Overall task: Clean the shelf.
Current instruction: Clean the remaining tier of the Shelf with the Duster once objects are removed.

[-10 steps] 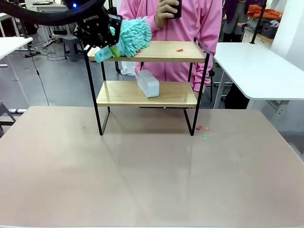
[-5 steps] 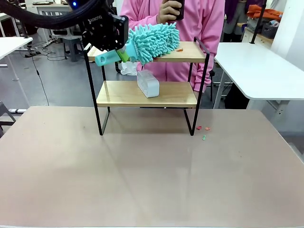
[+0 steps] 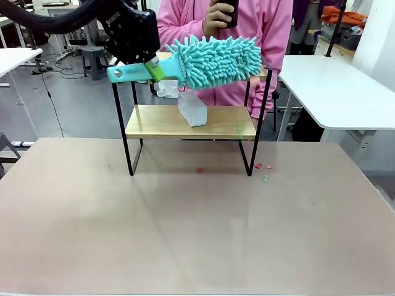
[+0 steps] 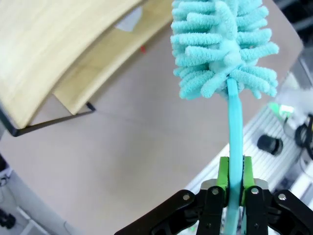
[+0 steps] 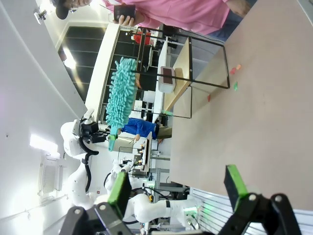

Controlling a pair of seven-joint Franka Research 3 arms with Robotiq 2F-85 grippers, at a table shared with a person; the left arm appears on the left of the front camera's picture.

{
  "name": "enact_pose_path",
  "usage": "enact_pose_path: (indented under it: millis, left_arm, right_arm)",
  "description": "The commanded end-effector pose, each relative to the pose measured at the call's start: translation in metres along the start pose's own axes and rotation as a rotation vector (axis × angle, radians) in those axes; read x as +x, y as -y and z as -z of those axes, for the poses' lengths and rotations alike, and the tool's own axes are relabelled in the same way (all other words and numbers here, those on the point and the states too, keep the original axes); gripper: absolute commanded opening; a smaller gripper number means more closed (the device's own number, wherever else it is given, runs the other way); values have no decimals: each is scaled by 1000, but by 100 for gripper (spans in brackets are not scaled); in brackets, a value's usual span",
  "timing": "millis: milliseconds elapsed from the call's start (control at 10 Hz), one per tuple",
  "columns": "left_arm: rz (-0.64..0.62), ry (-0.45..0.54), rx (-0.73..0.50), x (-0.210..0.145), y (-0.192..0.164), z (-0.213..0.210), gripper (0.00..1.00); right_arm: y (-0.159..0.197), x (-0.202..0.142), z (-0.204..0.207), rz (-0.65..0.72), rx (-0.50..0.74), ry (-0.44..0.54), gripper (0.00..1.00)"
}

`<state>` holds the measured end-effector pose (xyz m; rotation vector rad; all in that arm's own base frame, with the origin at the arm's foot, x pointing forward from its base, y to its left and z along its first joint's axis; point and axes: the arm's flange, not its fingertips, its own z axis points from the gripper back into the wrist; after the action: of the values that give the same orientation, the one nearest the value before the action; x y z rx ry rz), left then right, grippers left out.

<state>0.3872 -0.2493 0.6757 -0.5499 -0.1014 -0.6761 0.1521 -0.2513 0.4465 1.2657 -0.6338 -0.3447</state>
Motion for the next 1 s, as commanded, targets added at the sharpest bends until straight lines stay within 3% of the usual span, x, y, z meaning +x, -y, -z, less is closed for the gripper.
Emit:
enact_pose_path:
  millis: [0, 200, 500, 700, 900]
  left_arm:
    - [93, -86, -30, -5, -10, -15, 12]
    - [146, -123, -104, -14, -17, -33, 12]
    - [155, -105, -195, -35, -23, -51, 12]
    - [99, -67, -266, -64, -31, -74, 12]
    - [-35, 51, -322, -118, -53, -123, 12]
  right_arm:
    - [-2, 3, 1, -28, 19, 14, 100]
    - [-2, 3, 1, -28, 19, 14, 100]
    - [-2, 3, 1, -28, 19, 14, 100]
    - [-2, 3, 1, -28, 19, 14, 100]
    - [-2, 3, 1, -28, 19, 14, 100]
